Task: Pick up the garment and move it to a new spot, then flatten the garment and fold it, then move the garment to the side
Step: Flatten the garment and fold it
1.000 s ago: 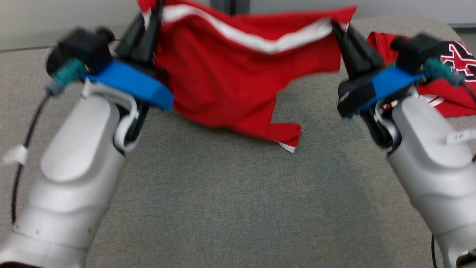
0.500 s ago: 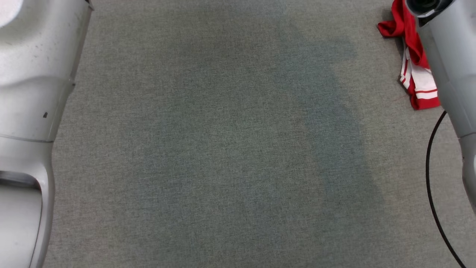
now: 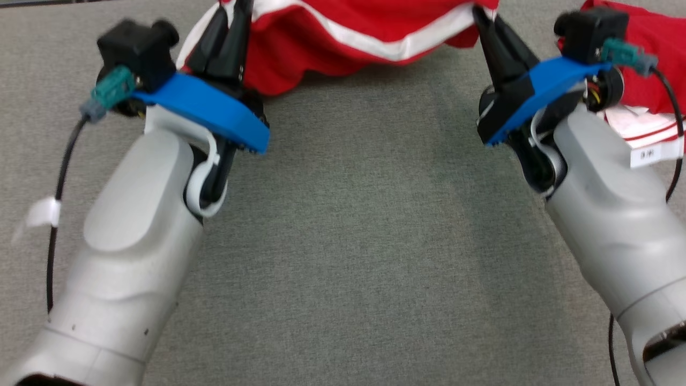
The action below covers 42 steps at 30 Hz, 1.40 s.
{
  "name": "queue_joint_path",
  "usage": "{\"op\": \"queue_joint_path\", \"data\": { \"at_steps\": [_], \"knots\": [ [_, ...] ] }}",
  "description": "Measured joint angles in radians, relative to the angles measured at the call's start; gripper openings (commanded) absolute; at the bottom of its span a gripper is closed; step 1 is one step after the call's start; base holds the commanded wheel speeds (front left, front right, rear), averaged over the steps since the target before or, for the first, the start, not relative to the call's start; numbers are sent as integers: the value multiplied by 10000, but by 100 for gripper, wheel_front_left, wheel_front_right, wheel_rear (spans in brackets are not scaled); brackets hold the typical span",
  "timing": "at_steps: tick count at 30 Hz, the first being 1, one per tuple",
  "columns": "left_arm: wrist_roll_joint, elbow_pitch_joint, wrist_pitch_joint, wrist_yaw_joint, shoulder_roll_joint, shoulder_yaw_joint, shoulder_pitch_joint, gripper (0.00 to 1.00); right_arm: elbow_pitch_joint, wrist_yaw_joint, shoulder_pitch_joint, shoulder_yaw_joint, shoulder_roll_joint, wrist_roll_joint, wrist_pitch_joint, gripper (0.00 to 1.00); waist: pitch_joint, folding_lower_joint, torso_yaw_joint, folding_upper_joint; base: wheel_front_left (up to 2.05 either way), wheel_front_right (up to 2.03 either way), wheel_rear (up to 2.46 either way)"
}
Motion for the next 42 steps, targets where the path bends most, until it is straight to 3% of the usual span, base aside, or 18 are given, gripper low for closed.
{"op": "queue_joint_path", "data": {
  "at_steps": [12,23,32,42],
  "knots": [
    [953,-2280,-4,0,165,786,5705,0,-2286,0,4979,612,-1018,242,-10,0,-1530,-5,455,-5,0,0,0],
    [1335,-3662,-2,0,77,566,9125,0,-4080,0,8736,-190,-1419,541,-10,0,-2735,-5,446,-6,0,0,0],
    [1327,-4171,-2,0,33,466,9878,0,-5582,0,10260,-1946,-1417,121,150,0,-2957,-2,621,-6,0,0,0],
    [1041,-4347,-2,0,-326,31,9080,0,-6337,0,9564,-3290,-1277,-508,928,0,-2874,-2,1099,-4,0,0,0]
  ]
}}
